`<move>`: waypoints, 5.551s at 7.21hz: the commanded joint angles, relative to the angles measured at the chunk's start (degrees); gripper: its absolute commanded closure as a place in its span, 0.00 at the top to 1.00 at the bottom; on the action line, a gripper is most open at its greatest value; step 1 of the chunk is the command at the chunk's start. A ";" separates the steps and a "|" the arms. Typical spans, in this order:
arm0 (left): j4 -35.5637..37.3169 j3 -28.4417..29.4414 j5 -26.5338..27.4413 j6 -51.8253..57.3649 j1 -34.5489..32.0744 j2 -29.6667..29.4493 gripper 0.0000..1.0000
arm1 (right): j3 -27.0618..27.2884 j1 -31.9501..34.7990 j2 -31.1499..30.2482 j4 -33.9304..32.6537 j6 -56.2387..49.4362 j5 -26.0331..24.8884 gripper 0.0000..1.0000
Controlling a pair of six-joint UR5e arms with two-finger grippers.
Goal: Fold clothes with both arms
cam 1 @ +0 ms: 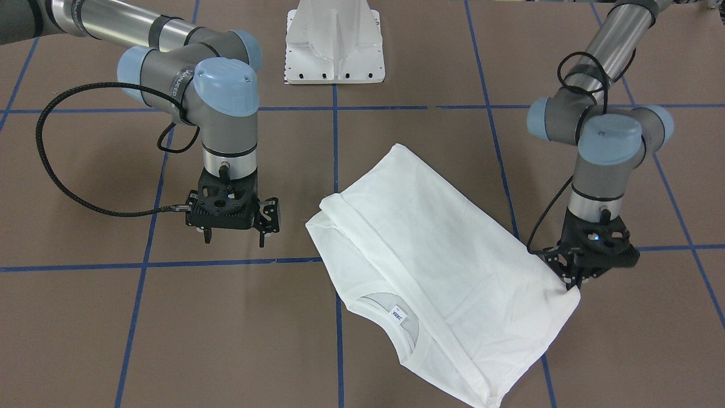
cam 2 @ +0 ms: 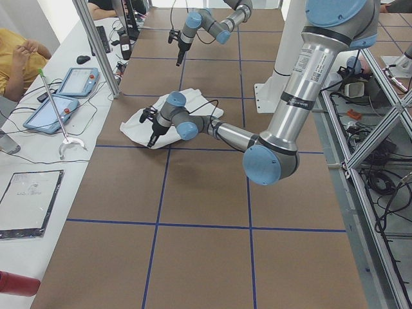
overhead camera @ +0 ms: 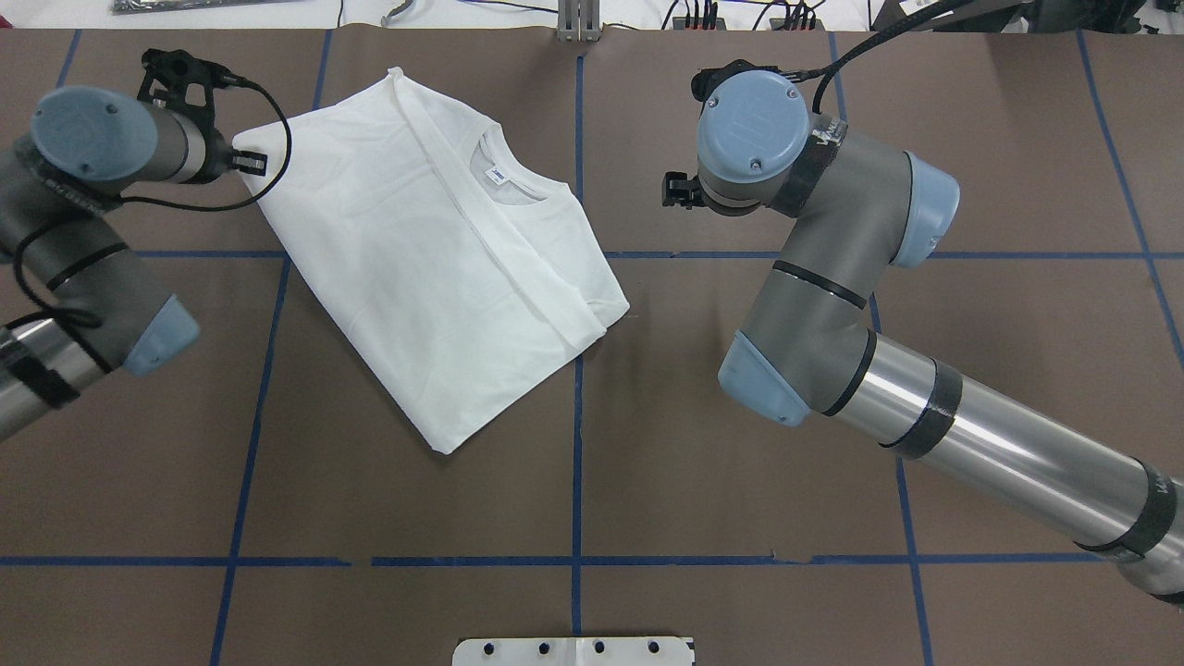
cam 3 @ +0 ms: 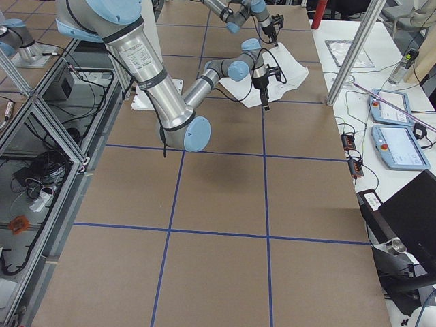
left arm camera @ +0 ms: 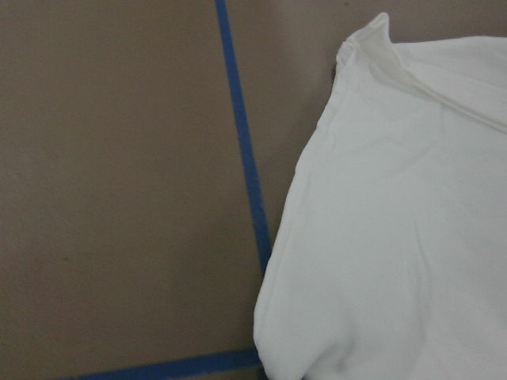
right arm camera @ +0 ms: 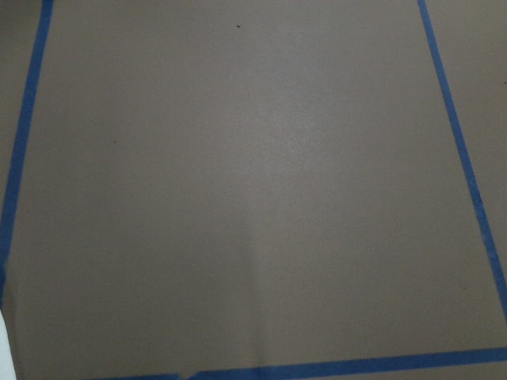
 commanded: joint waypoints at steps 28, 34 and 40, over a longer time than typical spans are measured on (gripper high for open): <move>-11.58 -0.82 -7.31 6.82 -5.44 3.88 1.00 | -39.78 -9.14 25.45 21.68 17.07 -15.31 0.00; -11.49 -2.05 -7.57 6.82 -5.35 3.97 1.00 | 6.49 -15.72 -10.75 12.20 17.51 -18.11 0.00; -11.23 -2.58 -9.24 6.91 -5.35 4.40 1.00 | -5.01 -14.06 9.12 -0.80 13.73 -12.94 1.00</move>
